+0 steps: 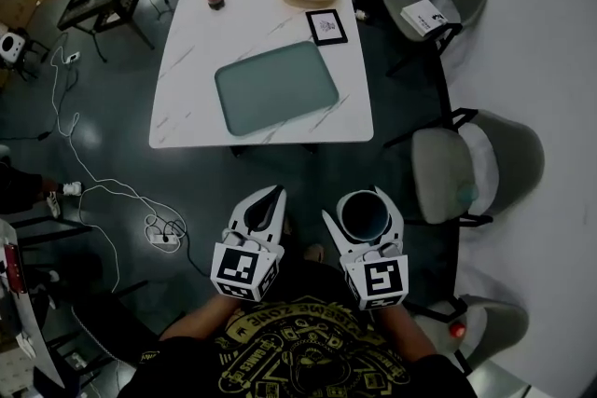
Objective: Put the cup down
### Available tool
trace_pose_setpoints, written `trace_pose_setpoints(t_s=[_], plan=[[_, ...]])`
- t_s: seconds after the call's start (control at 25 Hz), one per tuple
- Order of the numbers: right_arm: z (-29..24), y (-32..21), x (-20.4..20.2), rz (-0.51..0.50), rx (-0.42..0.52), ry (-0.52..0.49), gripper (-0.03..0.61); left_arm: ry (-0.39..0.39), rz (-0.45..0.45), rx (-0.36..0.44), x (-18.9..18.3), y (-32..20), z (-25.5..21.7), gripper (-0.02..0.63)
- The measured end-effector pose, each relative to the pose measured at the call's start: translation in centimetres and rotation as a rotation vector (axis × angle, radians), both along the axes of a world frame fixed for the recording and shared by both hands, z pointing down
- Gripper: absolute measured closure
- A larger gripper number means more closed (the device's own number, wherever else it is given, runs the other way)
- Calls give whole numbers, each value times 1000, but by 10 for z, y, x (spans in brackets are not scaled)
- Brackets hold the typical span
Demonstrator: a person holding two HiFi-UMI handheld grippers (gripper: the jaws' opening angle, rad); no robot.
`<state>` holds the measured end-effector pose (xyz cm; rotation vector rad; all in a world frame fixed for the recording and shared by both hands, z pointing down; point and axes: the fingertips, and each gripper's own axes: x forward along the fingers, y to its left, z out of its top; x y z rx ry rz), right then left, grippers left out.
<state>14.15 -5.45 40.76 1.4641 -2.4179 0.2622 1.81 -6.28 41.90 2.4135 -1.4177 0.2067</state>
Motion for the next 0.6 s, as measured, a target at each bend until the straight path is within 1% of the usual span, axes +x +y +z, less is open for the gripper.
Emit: trace_pose_setpoints(t_s=[0.4,0.6], plan=[[-7,-49,-33,0,-1,20,198,37,-18,3,-33,-50,1,603],[-6,-66,-47,2,0,21,198,65,-2,5,-46,-71,1,603]])
